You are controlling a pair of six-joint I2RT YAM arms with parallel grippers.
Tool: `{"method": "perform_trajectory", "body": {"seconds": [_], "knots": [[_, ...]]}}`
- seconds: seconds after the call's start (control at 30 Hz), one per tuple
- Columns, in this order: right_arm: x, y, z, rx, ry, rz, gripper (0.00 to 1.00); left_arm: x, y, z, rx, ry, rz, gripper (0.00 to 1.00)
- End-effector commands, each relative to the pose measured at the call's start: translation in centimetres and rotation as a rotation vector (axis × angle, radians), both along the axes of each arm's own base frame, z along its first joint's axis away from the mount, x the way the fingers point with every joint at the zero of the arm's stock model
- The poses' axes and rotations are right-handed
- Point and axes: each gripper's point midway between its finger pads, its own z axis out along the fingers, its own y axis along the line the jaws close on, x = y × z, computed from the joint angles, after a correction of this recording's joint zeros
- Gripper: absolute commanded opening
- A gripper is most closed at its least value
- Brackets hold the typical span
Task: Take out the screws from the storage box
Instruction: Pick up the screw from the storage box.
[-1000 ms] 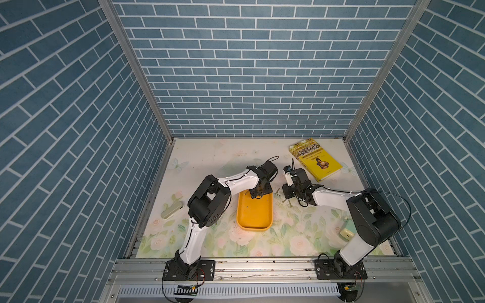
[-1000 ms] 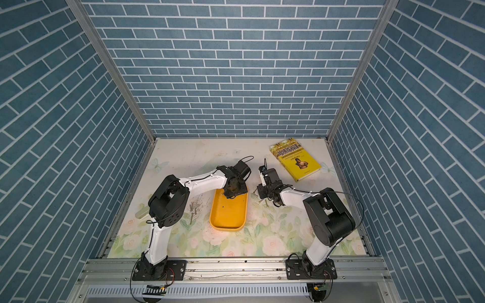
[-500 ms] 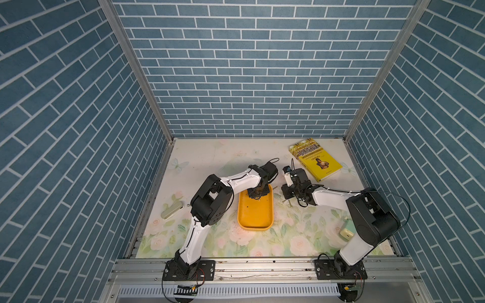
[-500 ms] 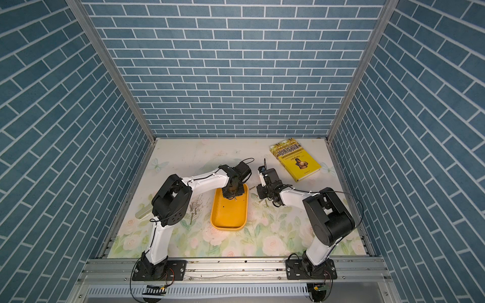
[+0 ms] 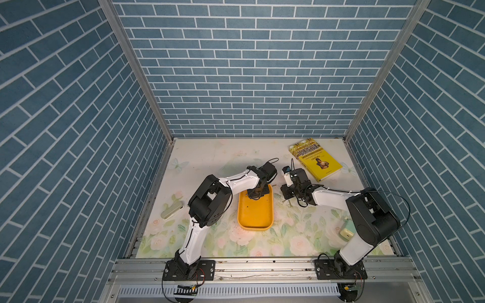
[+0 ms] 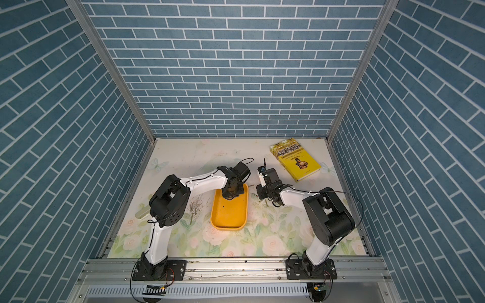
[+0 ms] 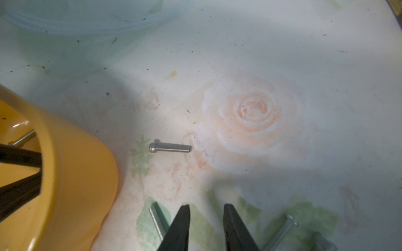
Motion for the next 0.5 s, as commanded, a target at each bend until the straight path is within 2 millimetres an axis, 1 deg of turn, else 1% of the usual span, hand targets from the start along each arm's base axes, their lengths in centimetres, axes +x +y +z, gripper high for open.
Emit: {"method": "perform_trajectory", "body": {"seconds": [0.0, 0.07, 0.13, 0.17, 0.23, 0.33, 0.47], "knots": [[0.5, 0.4, 0.2, 0.014, -0.009, 0.011, 0.32, -4.4, 2.8, -6.6, 0.109, 0.206, -0.049, 0.03], [0.5, 0.4, 0.2, 0.014, -0.006, 0.012, 0.32, -3.5, 2.1, -5.6, 0.077, 0.164, -0.075, 0.21], [0.5, 0.4, 0.2, 0.015, -0.006, 0.012, 0.32, -2.4, 1.4, -4.3, 0.046, 0.114, -0.106, 0.43], [0.5, 0.4, 0.2, 0.015, -0.008, 0.013, 0.32, -2.0, 1.1, -3.8, 0.037, 0.095, -0.12, 0.5], [0.4, 0.5, 0.2, 0.016, -0.006, 0.017, 0.32, -1.2, 0.7, -2.4, 0.032, 0.06, -0.143, 0.52], [0.5, 0.5, 0.2, 0.017, -0.006, 0.017, 0.33, -0.3, 0.9, -0.8, 0.06, 0.021, -0.165, 0.52], [0.5, 0.5, 0.0, 0.014, -0.001, 0.017, 0.34, -0.4, 1.7, 0.7, 0.088, 0.002, -0.201, 0.52]]}}
